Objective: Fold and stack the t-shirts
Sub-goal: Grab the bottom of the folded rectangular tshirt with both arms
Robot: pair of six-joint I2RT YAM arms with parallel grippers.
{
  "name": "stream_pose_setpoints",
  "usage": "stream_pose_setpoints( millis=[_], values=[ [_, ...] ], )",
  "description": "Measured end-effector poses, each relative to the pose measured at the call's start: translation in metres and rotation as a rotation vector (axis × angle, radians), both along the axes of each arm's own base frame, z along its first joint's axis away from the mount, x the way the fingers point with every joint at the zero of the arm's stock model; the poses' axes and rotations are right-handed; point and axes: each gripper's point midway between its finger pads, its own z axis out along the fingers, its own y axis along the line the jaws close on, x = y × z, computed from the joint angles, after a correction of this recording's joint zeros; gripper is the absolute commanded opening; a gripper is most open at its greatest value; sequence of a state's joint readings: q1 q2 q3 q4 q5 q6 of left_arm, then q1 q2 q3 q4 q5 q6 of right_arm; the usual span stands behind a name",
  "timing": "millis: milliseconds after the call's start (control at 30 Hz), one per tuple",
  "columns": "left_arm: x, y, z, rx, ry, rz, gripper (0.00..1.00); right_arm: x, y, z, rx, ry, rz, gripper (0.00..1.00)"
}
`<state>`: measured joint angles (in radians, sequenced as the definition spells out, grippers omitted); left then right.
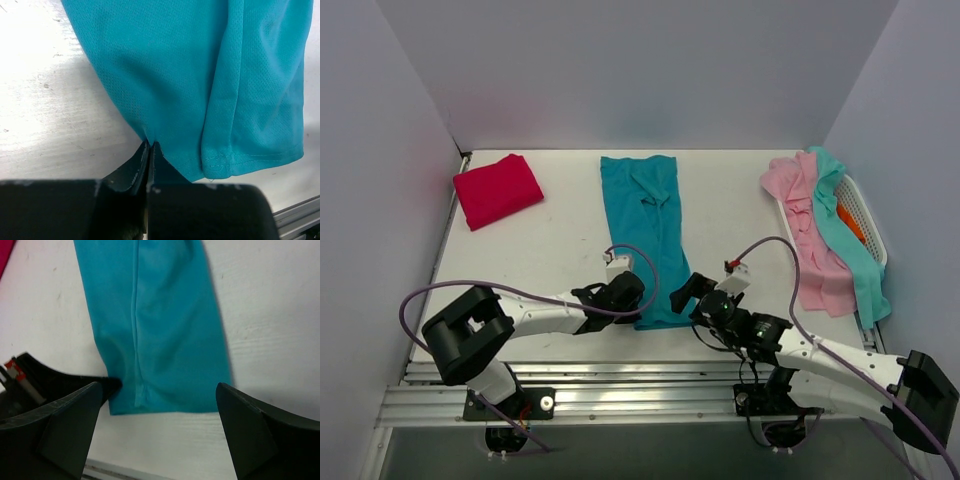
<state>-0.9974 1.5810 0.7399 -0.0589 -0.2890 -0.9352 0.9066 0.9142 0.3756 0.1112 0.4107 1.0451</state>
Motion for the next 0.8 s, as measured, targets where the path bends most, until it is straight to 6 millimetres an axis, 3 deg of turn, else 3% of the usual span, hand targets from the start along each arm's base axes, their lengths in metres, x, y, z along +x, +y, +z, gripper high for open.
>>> stream_pose_setpoints(
  millis=[67,133,300,567,800],
  values=[
    [0.002,0.001,0.0,0.001,-0.001,0.006,0.02,-0.012,0.007,-0.005,0.003,0.019,0.025,0.84],
    [0.003,0.002,0.0,0.002,-0.002,0.011,0.02,-0.023,0.01,-0.012,0.006,0.039,0.039,0.84],
    [0.005,0.005,0.0,0.009,-0.005,0.021,0.02,-0.036,-0.001,-0.033,-0.026,0.079,0.014,0.78],
    [0.003,0.032,0.0,0.036,-0.005,0.061,0.02,-0.035,-0.014,-0.04,-0.041,0.078,-0.045,0.72],
    [0.004,0.035,-0.001,0.036,-0.004,0.067,0.02,-0.035,-0.01,-0.062,-0.109,0.109,-0.041,0.72]
  ],
)
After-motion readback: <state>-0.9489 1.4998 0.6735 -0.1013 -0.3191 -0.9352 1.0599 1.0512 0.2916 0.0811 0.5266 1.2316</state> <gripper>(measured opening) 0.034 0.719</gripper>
